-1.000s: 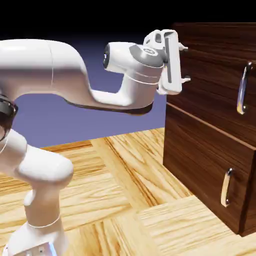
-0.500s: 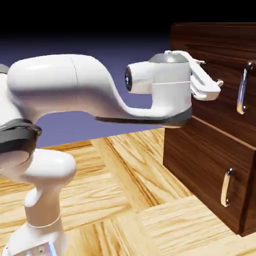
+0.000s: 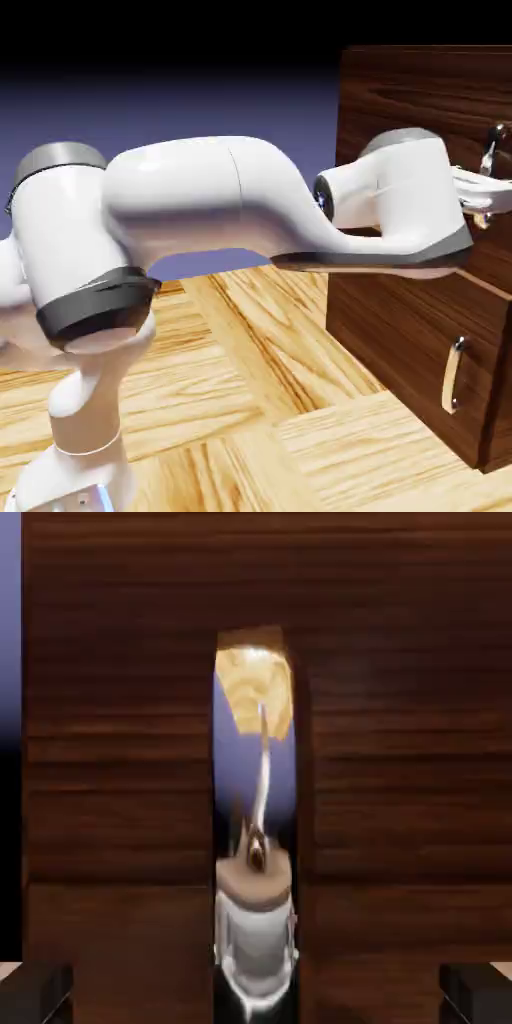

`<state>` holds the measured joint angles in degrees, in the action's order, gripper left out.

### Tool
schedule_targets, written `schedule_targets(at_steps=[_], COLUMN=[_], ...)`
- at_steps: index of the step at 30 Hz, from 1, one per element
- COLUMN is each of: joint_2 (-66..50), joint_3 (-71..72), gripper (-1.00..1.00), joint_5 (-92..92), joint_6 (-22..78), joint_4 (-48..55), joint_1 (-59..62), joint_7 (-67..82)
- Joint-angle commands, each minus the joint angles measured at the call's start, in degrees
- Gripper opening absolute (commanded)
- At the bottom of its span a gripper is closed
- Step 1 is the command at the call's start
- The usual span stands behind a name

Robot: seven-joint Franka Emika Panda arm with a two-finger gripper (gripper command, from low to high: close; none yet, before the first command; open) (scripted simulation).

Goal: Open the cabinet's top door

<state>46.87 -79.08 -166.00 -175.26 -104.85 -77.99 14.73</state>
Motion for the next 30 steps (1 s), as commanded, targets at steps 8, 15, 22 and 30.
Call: schedule_targets(at_steps=[8,15,22,30], joint_2=[-4.9,-9.0,-7.4,-0.8], joint_3=[9.7,20.8,32.9,48.2], gripper=[-1.0,-1.0,-1.0,-1.0], joint_5=[0.0,0.4,8.8,23.7], joint_6=[5.1,8.0,11.6,16.6], joint_4=[-10.4,-17.8,-26.7,-38.8], joint_1=[14.5,29.1,43.6,60.2], joint_7=[-7.2,-14.1,-10.3,-1.8])
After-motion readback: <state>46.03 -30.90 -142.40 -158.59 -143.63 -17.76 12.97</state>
